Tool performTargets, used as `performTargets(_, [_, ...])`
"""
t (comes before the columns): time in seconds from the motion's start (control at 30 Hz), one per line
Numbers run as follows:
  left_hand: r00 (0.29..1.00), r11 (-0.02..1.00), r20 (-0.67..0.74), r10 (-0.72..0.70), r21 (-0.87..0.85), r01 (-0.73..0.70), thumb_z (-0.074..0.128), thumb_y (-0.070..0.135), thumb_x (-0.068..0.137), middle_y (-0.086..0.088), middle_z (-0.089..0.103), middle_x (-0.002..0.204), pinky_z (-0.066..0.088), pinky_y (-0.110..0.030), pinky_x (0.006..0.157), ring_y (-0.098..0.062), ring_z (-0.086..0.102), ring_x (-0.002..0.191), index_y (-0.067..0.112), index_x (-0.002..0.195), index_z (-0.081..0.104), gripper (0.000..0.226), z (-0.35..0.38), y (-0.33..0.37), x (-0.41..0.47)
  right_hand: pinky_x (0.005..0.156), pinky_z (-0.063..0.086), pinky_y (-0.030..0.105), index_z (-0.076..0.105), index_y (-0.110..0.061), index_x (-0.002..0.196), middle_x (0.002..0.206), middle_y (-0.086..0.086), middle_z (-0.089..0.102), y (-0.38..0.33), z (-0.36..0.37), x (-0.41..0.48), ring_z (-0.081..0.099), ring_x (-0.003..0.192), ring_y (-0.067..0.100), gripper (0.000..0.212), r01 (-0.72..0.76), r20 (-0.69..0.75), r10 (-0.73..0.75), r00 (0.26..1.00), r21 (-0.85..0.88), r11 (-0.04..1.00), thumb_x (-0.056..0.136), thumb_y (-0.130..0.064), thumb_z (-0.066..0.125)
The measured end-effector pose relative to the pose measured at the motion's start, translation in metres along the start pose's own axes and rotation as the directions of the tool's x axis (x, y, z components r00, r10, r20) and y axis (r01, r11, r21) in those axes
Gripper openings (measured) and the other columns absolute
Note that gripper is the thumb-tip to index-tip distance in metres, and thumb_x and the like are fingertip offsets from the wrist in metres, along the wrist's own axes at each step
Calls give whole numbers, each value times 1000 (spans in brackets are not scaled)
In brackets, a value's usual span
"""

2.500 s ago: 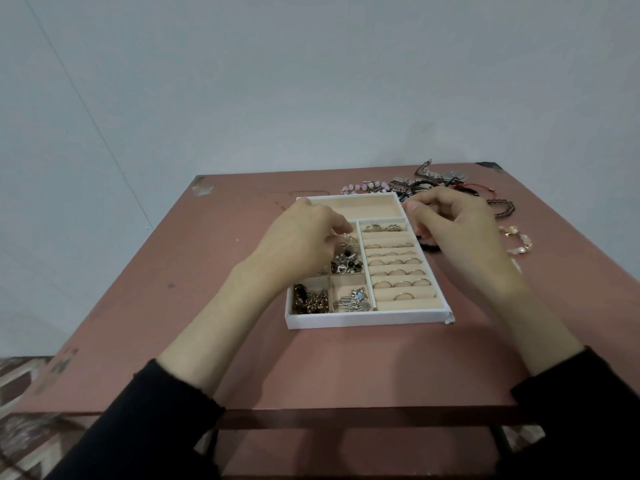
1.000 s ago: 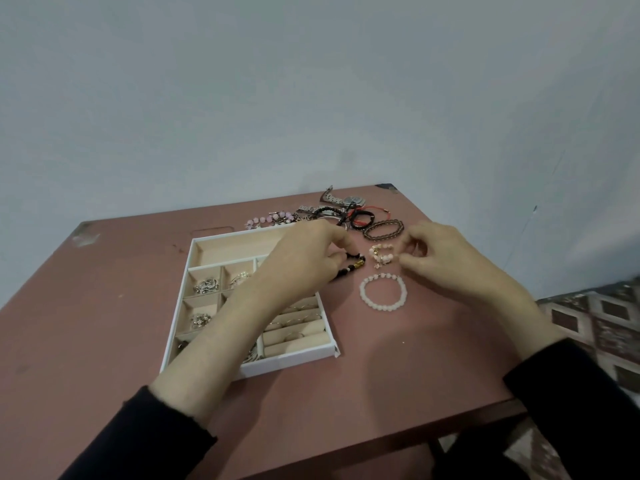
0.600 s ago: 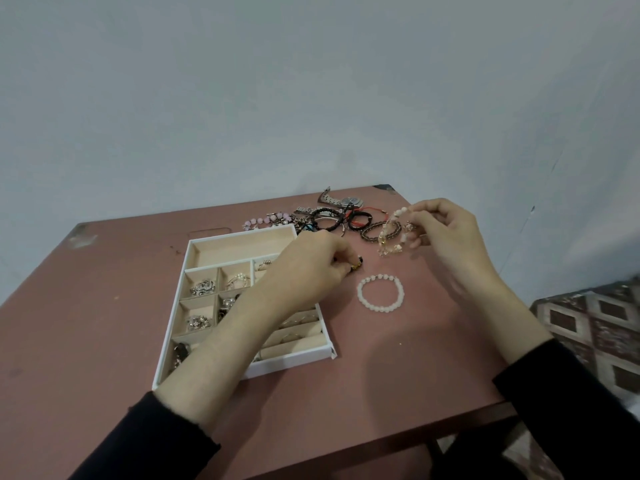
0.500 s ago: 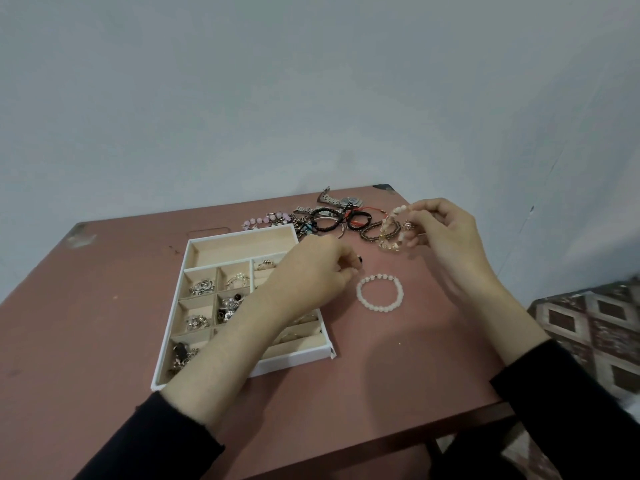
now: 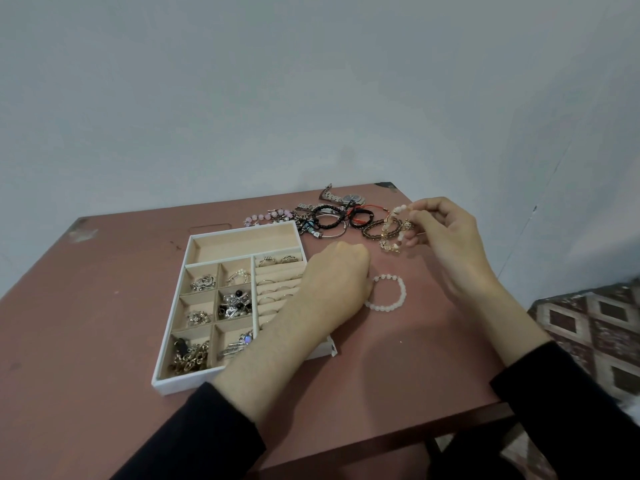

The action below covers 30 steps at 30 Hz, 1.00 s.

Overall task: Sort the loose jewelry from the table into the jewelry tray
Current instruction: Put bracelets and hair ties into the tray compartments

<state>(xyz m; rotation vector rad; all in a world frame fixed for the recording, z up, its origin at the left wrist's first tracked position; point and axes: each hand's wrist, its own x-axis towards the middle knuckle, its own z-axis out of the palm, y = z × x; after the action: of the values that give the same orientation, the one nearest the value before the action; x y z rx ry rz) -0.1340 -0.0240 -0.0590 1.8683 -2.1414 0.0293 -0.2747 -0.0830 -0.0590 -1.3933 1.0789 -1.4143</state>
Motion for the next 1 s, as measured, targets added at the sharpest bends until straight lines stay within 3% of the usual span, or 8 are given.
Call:
performTargets(0.13, [1000,999,8,-10,-45,10,50,22,92,-13,62,104,48,-40,79,-33,56,100,5,101,59,21,0,0,-2,64,50,31,61,-14,84,94,22,65,1,0,0,57,56,14,13,4,3,-4,1000,1,1000,87,-3,55])
performTargets(0.23, [999,969,-14,-46,-244,42,52,21,91,-13,65,98,49,-43,82,-32,61,92,5,97,58,18,-4,-6,-1,64,50,31,61,-15,83,92,22,64,0,1,-1,58,56,13,13,15,10,-15,1000,-14,1000,87,-3,56])
performTargets(0.37, [992,918,-75,-100,-390,64,56,19,90,-8,69,87,46,-27,73,-20,62,81,11,87,62,10,-29,-15,-2,64,49,33,62,-14,85,98,25,65,-4,7,-3,58,59,17,12,28,33,-28,999,1,1000,86,-4,56])
performTargets(0.47, [979,853,-140,-147,-520,54,56,18,90,3,67,74,47,-19,66,-7,62,66,20,78,60,13,-51,-30,-11,62,49,29,62,-13,87,99,22,66,-10,17,-7,57,65,20,11,36,63,-37,997,14,999,88,-4,56])
performTargets(0.63, [938,677,-208,-276,-735,36,55,15,92,-6,69,81,57,-28,62,-12,66,64,11,89,62,9,-81,-67,-33,58,51,22,61,-13,88,93,20,67,-24,45,-14,59,64,18,11,69,132,-73,989,38,997,90,-4,55])
performTargets(0.77, [863,618,-318,-394,-786,-7,57,13,91,3,66,74,56,-24,60,-6,60,56,18,83,61,10,-89,-102,-52,61,51,25,62,-11,91,90,8,71,-33,75,-23,60,65,17,8,73,214,-89,973,80,994,88,-6,56])
performTargets(0.93, [799,599,-367,-477,-801,-10,58,13,90,-6,67,81,55,-25,61,-14,65,67,17,85,62,8,-78,-137,-70,60,51,22,63,-13,89,83,4,70,-43,109,-34,59,63,12,6,85,303,-105,947,80,993,87,-9,60])
performTargets(1.0, [776,574,-372,-510,-819,-15,58,12,90,-9,67,80,56,-26,62,-18,65,68,16,85,62,8,-73,-147,-74,59,50,20,62,-13,88,87,10,69,-47,120,-39,59,62,12,7,90,340,-116,933,90,992,88,-7,59])
